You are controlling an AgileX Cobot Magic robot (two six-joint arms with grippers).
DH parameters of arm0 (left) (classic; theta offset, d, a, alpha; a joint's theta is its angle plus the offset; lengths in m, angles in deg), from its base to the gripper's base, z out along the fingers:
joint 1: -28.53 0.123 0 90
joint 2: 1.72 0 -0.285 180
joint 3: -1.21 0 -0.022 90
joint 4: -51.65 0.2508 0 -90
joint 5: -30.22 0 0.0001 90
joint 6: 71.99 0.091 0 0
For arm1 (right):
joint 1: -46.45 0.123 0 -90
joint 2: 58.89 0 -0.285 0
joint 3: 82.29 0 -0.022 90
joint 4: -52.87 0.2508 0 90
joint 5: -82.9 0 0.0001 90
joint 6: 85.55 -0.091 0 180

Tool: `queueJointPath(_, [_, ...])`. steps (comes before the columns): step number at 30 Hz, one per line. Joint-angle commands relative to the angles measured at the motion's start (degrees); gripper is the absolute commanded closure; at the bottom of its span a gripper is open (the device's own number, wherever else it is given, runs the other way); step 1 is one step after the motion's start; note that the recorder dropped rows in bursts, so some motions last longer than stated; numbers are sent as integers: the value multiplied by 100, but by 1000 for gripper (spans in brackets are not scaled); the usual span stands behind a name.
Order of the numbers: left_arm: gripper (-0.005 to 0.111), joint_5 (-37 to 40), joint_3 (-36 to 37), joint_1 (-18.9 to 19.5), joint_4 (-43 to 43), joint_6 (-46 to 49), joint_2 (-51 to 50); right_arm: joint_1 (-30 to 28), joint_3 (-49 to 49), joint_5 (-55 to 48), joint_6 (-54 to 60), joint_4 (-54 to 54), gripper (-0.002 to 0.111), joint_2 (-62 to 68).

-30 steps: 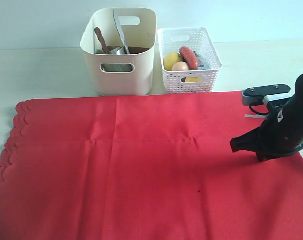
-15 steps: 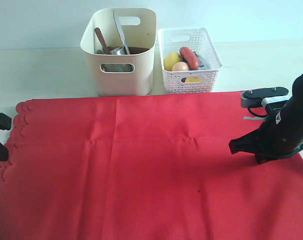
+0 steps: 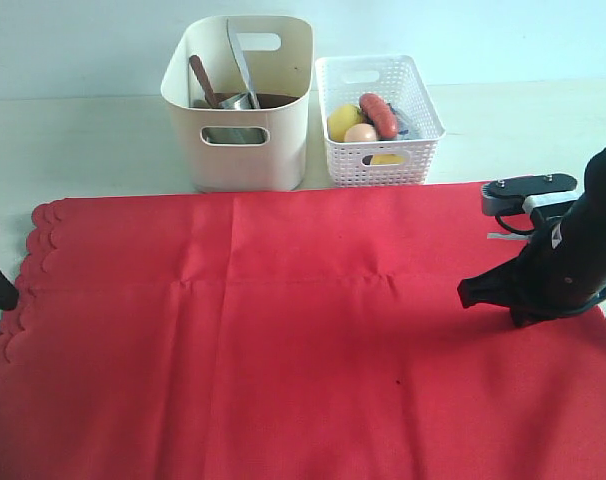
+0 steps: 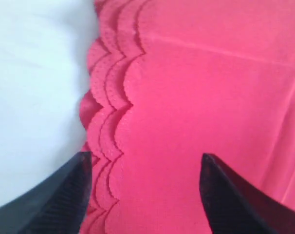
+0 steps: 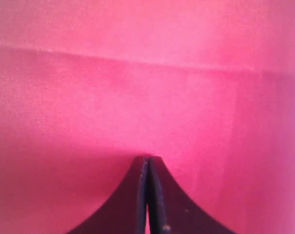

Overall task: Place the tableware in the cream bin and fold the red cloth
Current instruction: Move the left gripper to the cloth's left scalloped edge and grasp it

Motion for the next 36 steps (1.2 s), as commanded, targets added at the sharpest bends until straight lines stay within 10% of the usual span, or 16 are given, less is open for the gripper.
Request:
queueJointPath(1, [45, 122, -35, 335, -525, 562, -211, -36, 11, 59, 46, 36, 108, 90])
queueJointPath(36, [45, 426, -35, 371, -1575, 1944, -1544, -36, 11, 103, 98, 36, 108, 90])
